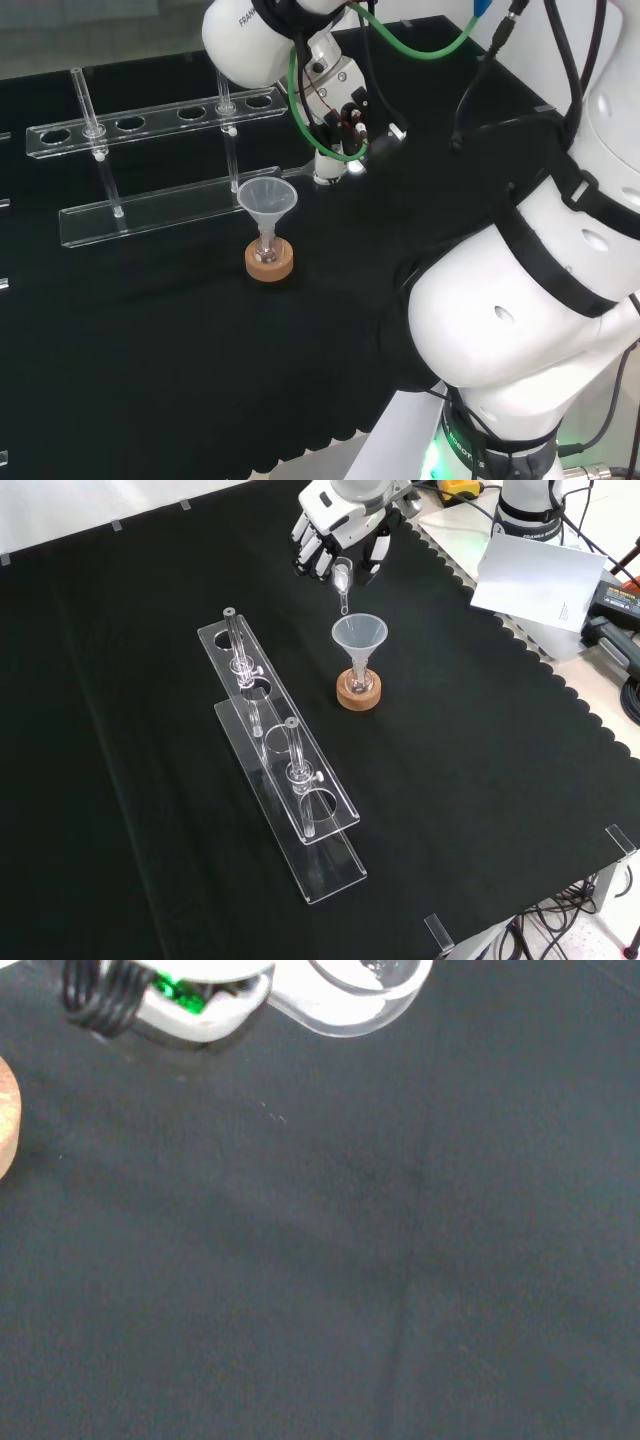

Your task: Pour all the NaCl from the weighing funnel into the round-bottom flask.

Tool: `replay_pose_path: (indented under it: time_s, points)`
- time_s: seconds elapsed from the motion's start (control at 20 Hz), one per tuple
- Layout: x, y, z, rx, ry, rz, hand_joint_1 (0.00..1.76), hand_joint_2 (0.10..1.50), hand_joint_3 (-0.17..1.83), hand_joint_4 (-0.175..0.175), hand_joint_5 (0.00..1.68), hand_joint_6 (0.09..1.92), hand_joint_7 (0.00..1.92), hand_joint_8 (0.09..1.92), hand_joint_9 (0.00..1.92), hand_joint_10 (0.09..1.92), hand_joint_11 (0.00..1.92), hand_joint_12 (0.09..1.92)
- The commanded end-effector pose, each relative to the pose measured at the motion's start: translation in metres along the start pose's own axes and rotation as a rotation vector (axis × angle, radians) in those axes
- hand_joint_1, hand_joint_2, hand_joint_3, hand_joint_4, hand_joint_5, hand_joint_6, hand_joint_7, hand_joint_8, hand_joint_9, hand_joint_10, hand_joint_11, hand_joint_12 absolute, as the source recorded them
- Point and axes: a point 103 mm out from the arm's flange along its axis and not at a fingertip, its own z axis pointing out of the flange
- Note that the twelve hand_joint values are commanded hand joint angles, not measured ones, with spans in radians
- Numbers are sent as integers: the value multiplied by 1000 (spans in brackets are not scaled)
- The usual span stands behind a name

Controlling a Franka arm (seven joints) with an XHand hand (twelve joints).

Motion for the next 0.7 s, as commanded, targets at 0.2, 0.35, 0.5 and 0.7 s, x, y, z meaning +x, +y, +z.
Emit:
replay_pose_path:
  time_s: [0.2,0.35,0.5,0.7]
  points:
    - [6,0,-5,17,-72,-13,1120,713,541,175,1277,618,627,650,989,325,829,1035]
    - [7,0,-6,24,-93,-15,1120,713,541,175,1277,619,627,651,988,324,829,1034]
    - [7,-1,-7,26,-110,-17,1120,713,541,175,1277,619,626,651,988,322,828,1033]
    - [7,-2,-9,30,-142,-20,1120,713,541,175,1277,619,625,651,988,321,828,1032]
